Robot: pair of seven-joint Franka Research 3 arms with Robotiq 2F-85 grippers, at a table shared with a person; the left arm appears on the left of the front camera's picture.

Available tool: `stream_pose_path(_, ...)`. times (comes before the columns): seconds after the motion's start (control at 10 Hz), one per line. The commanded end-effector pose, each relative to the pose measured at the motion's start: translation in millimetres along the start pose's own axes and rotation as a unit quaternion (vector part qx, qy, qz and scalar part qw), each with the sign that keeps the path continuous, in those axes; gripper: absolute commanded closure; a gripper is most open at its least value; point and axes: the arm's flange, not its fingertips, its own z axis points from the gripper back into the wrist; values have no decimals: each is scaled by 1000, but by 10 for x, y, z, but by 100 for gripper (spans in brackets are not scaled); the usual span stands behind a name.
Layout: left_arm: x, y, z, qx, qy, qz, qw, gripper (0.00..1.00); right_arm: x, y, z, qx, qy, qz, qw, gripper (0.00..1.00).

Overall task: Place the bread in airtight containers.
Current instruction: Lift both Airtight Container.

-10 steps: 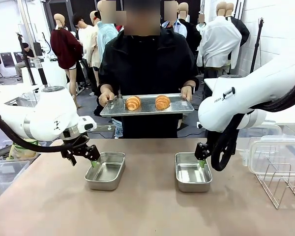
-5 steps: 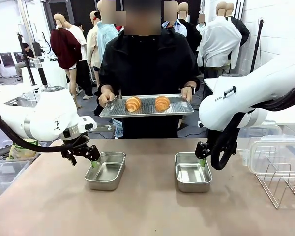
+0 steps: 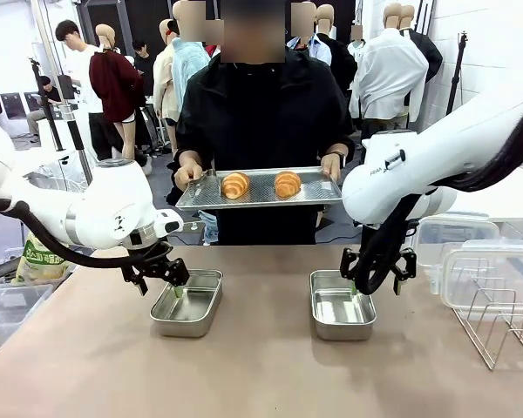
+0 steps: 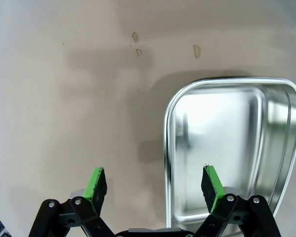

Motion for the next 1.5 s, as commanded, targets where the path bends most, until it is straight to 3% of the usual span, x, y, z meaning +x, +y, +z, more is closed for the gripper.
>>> stream_pose_path(0.0, 51, -91, -8, 24, 6, 11, 1000, 0, 129, 123, -130, -17, 45, -23, 999, 0)
stream_pose_path(0.2, 71, -75, -12, 27, 6, 13, 1000, 0, 172, 131, -233, -23, 62, -39, 997, 0)
stream_pose_path(0.4, 81, -61, -10, 15, 13, 18, 1000, 0, 218, 89, -255, -34, 40, -45, 998, 0)
stream_pose_path(0.5, 72, -62, 11, 13, 7, 19, 1000, 18, 212, 50, -230, -40, 21, -43, 998, 9)
stream_pose_path(0.7, 74, -62, 18, 21, 16, 26, 999, 57, 192, 26, -149, -39, 4, -42, 998, 46)
stream_pose_path(0.9, 73, -58, 18, 15, 29, 34, 999, 95, 228, 8, -232, -38, 16, -39, 998, 82)
stream_pose_path(1.0, 71, -64, 21, 17, 37, 36, 999, 100, 242, 10, -278, -39, 19, -38, 998, 100)
stream_pose_path(1.4, 61, -81, 37, 24, 44, 36, 998, 100, 241, 54, -341, -30, 17, -24, 999, 100)
